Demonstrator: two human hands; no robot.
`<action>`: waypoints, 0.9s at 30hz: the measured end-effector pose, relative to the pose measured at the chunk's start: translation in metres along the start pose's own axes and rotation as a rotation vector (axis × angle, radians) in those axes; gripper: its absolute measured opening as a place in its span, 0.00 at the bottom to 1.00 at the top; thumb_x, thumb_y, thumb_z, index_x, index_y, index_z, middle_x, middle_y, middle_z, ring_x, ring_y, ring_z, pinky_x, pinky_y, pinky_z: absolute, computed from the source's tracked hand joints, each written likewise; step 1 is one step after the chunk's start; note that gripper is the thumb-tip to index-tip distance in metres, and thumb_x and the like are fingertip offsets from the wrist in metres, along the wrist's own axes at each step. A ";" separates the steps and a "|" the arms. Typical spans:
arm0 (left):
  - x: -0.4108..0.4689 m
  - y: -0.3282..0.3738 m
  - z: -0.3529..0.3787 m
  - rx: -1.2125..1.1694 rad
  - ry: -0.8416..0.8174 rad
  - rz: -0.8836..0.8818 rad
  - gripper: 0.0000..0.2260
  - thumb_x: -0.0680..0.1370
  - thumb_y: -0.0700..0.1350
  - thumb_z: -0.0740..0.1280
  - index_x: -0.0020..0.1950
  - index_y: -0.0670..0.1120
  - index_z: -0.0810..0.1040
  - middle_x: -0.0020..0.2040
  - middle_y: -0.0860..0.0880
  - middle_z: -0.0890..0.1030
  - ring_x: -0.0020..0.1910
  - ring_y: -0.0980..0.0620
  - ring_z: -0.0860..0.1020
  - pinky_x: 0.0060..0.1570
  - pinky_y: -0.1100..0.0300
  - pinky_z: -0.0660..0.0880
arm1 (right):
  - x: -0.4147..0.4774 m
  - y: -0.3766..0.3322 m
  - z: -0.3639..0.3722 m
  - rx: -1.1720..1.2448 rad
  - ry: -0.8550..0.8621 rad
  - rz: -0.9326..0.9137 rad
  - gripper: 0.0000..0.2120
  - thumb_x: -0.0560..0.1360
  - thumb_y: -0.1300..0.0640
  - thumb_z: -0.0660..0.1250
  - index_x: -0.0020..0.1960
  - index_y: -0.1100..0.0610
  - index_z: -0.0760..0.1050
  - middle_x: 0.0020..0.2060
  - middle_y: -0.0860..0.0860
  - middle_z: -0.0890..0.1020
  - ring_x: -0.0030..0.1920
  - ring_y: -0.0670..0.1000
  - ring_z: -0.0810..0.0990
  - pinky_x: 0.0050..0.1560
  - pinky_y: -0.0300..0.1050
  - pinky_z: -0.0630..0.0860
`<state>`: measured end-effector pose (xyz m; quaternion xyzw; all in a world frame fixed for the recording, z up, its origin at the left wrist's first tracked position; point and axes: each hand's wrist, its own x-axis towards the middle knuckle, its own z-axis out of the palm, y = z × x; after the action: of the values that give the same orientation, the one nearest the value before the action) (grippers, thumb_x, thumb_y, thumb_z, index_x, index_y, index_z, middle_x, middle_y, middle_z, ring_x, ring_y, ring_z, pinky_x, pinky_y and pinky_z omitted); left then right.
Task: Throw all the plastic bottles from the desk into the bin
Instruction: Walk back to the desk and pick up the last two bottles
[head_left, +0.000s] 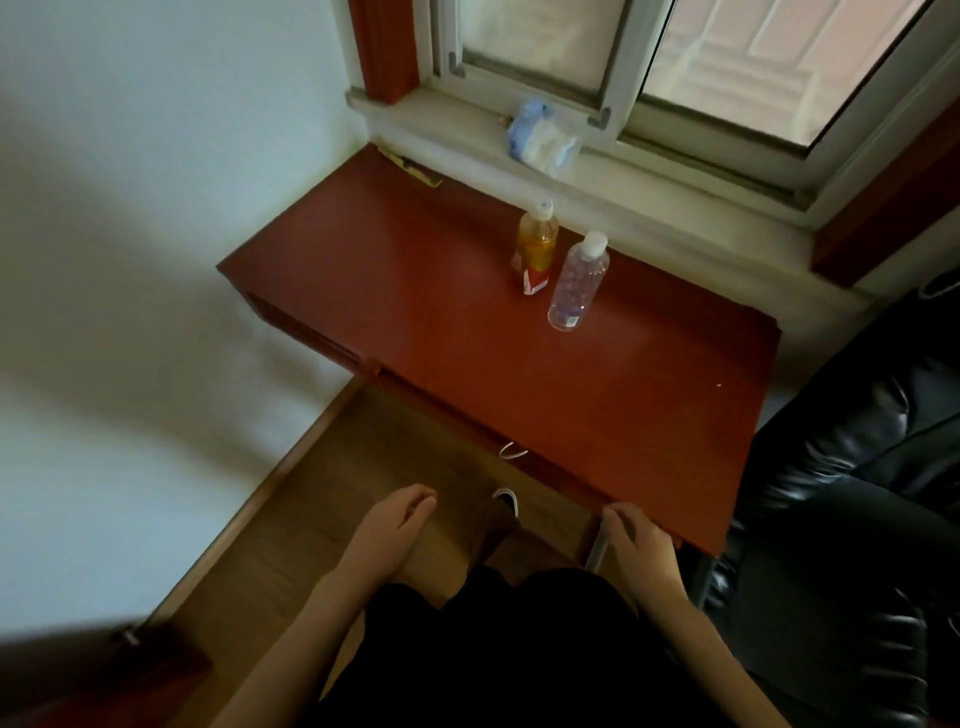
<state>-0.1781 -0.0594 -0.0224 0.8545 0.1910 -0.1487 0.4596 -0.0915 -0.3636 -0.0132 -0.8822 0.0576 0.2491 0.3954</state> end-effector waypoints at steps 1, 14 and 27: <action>0.013 0.005 -0.003 0.017 -0.005 0.006 0.10 0.81 0.49 0.59 0.59 0.51 0.77 0.50 0.57 0.80 0.50 0.64 0.77 0.49 0.68 0.73 | 0.016 -0.009 -0.002 0.006 -0.004 -0.006 0.10 0.81 0.49 0.59 0.55 0.52 0.76 0.39 0.51 0.83 0.27 0.46 0.75 0.30 0.40 0.70; 0.195 0.109 -0.081 -0.036 0.101 0.074 0.17 0.80 0.51 0.62 0.67 0.49 0.71 0.56 0.53 0.78 0.52 0.58 0.76 0.52 0.63 0.72 | 0.196 -0.144 -0.043 0.080 0.194 -0.194 0.24 0.76 0.49 0.68 0.69 0.52 0.69 0.58 0.48 0.77 0.54 0.47 0.78 0.54 0.45 0.79; 0.376 0.156 -0.089 -0.039 -0.173 0.113 0.46 0.67 0.51 0.77 0.78 0.50 0.54 0.76 0.48 0.63 0.73 0.50 0.64 0.70 0.50 0.65 | 0.271 -0.168 -0.008 0.251 0.258 0.031 0.34 0.63 0.44 0.77 0.65 0.42 0.67 0.59 0.43 0.78 0.57 0.47 0.79 0.58 0.52 0.79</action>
<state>0.2326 0.0080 -0.0232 0.8389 0.1050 -0.1918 0.4985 0.1979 -0.2295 -0.0277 -0.8495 0.1519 0.1306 0.4881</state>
